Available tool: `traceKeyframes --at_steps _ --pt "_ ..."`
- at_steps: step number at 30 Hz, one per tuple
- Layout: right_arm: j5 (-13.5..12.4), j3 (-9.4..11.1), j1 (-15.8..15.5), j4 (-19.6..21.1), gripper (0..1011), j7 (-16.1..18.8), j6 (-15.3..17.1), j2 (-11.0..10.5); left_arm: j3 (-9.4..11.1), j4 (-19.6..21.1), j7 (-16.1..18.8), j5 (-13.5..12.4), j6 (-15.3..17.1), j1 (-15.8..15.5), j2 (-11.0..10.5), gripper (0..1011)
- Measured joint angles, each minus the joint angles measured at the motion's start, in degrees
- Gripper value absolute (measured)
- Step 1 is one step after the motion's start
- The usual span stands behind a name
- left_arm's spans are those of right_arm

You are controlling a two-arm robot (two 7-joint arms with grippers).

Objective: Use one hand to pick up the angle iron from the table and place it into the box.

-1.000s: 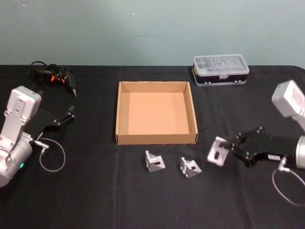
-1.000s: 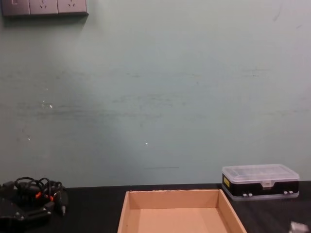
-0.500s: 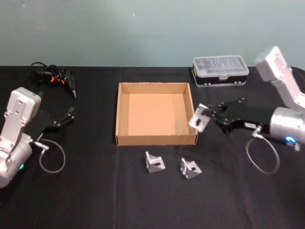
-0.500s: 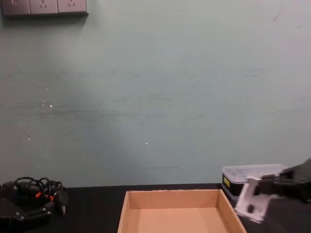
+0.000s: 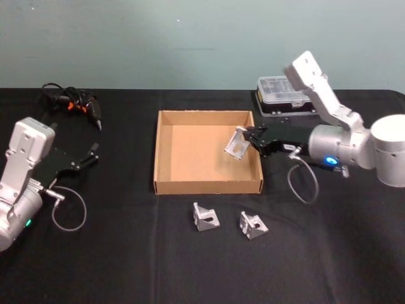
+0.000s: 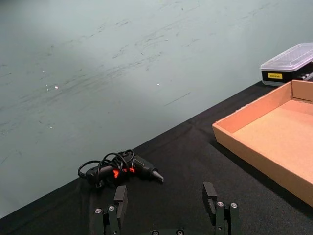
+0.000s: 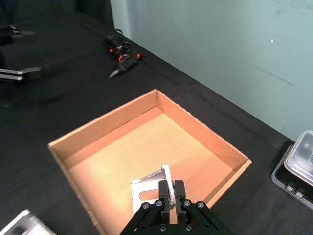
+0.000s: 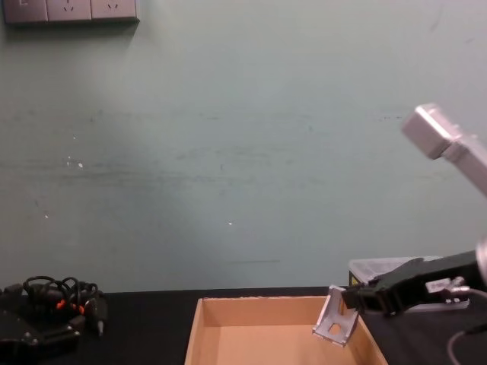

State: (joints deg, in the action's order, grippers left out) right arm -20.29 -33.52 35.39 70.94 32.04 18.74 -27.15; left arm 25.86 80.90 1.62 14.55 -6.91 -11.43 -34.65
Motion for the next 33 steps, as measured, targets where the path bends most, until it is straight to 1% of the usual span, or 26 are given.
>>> traceKeyframes --at_steps 1,3,4,6,7,10,11,16,17,22,30,33 --pt "0.6 -0.4 1.0 -1.8 77 0.0 -0.1 1.0 0.0 0.0 0.0 0.0 0.0 0.0 0.0 1011" --pt "1.2 -0.7 2.0 -3.9 77 -0.1 -0.4 2.1 0.0 0.0 0.0 0.0 0.0 0.0 0.0 1011" --pt "1.9 -0.9 2.8 -5.6 77 -0.4 -0.7 3.1 0.0 0.0 0.0 0.0 0.0 0.0 0.0 1011" --pt "2.6 -1.2 3.5 -7.0 77 -0.6 -1.3 4.0 0.0 0.0 0.0 0.0 0.0 0.0 0.0 1011" --pt "3.4 -1.4 4.2 -8.5 77 -1.0 -1.8 4.9 0.0 0.0 0.0 0.0 0.0 0.0 0.0 1011" --pt "4.1 -1.6 5.0 -10.5 77 -1.3 -2.5 6.1 0.0 0.0 0.0 0.0 0.0 0.0 0.0 1011" --pt "4.6 -1.8 5.6 -12.0 77 -1.4 -2.8 6.9 0.0 0.0 0.0 0.0 0.0 0.0 0.0 1012" --pt "6.1 -2.1 7.6 -16.5 77 -1.3 -3.6 9.3 0.0 0.0 0.0 0.0 0.0 0.0 0.0 1011" --pt "6.1 -2.1 7.6 -16.5 77 -1.3 -3.6 9.3 0.0 0.0 0.0 0.0 0.0 0.0 0.0 1011" --pt "7.1 -2.0 8.6 -19.8 77 -1.3 -3.9 11.0 0.0 0.0 0.0 0.0 0.0 0.0 0.0 1011" --pt "7.6 -0.9 9.2 -22.5 77 -0.8 -4.3 12.2 0.0 0.0 0.0 0.0 0.0 0.0 0.0 1011" --pt "8.0 -0.8 9.6 -23.5 77 -0.1 -4.4 12.5 0.0 0.0 0.0 0.0 0.0 0.0 0.0 1012"
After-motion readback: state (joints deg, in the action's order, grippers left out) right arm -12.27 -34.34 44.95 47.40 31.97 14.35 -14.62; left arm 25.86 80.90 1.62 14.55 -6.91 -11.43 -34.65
